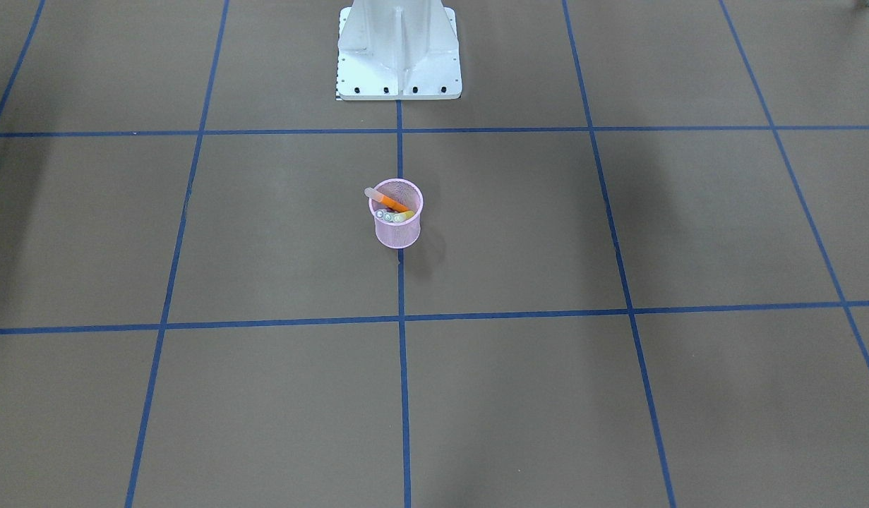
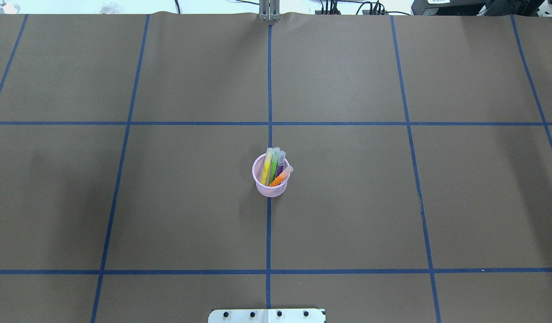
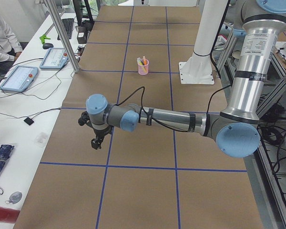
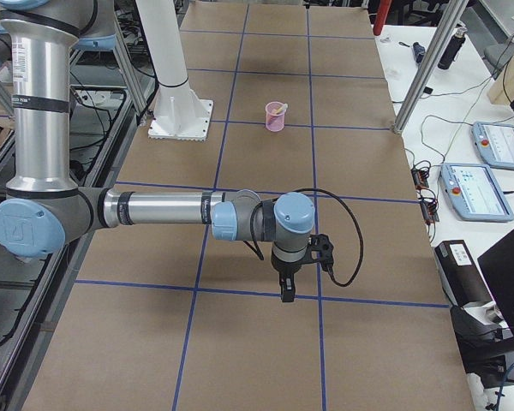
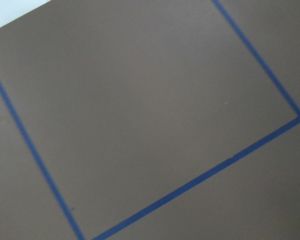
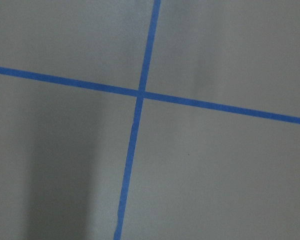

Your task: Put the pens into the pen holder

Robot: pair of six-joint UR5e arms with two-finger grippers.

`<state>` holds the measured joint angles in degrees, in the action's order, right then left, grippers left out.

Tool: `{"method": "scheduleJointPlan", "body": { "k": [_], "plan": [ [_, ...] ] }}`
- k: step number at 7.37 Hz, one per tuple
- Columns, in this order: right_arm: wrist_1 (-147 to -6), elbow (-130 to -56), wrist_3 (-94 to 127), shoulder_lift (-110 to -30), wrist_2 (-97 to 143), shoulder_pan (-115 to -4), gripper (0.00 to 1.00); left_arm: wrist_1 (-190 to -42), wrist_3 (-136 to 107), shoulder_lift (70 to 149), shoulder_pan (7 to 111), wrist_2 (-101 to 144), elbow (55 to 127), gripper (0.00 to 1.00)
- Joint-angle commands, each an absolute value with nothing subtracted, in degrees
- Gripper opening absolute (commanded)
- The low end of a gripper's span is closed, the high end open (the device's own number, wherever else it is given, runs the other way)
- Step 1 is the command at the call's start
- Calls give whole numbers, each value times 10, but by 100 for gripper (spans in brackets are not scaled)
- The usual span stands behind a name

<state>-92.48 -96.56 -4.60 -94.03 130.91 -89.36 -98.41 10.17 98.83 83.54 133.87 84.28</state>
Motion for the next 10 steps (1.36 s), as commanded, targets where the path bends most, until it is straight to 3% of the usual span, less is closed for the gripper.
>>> {"method": "scheduleJointPlan", "body": {
  "k": [1, 5, 8, 10],
  "plan": [
    [-933, -962, -40, -945, 1317, -896, 100, -956, 112, 980, 861, 1317, 825, 100],
    [-926, -959, -40, -943, 1318, -896, 100, -954, 112, 952, 866, 1317, 840, 100],
    [-925, -963, -40, -937, 1318, -896, 100, -955, 111, 875, 866, 1317, 918, 100],
    [-925, -963, -40, -937, 1318, -896, 100, -961, 109, 878, 863, 1318, 904, 100]
  ]
}}
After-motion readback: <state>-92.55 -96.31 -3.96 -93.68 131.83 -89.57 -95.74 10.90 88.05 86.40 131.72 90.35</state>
